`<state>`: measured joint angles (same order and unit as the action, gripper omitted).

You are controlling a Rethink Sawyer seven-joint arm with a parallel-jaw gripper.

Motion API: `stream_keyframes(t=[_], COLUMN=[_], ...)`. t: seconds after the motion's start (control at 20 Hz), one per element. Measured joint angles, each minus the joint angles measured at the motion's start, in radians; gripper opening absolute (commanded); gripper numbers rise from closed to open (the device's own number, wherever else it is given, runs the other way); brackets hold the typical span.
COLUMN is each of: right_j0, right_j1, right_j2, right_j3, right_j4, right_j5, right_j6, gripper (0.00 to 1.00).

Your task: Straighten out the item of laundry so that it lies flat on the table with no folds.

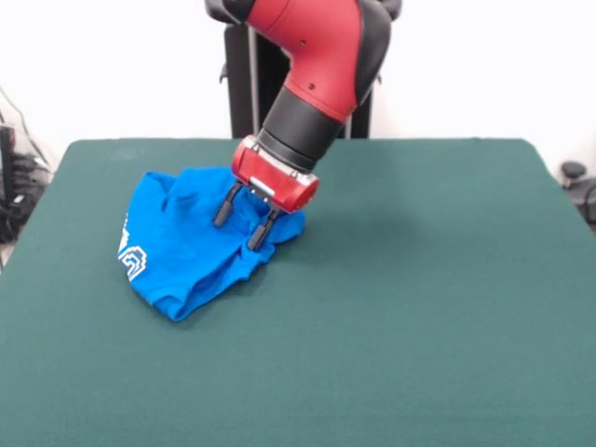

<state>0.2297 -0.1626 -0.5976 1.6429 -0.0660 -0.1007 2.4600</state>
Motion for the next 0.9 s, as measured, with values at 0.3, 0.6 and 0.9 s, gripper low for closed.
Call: stream_keyframes(t=[0.3,0.6,0.9], right_j0=[0.004,0.004,-0.002], right_j1=[-0.009,-0.05,-0.112], right_j2=[-0.004,-0.004,-0.004], right_j3=[0.0,0.001,0.001], right_j4=[0.002,0.002,0.002], right_j5=[0.0,0.0,0.0], right_j6=[0.0,0.0,0.0], gripper=[1.0,1.0,1.0])
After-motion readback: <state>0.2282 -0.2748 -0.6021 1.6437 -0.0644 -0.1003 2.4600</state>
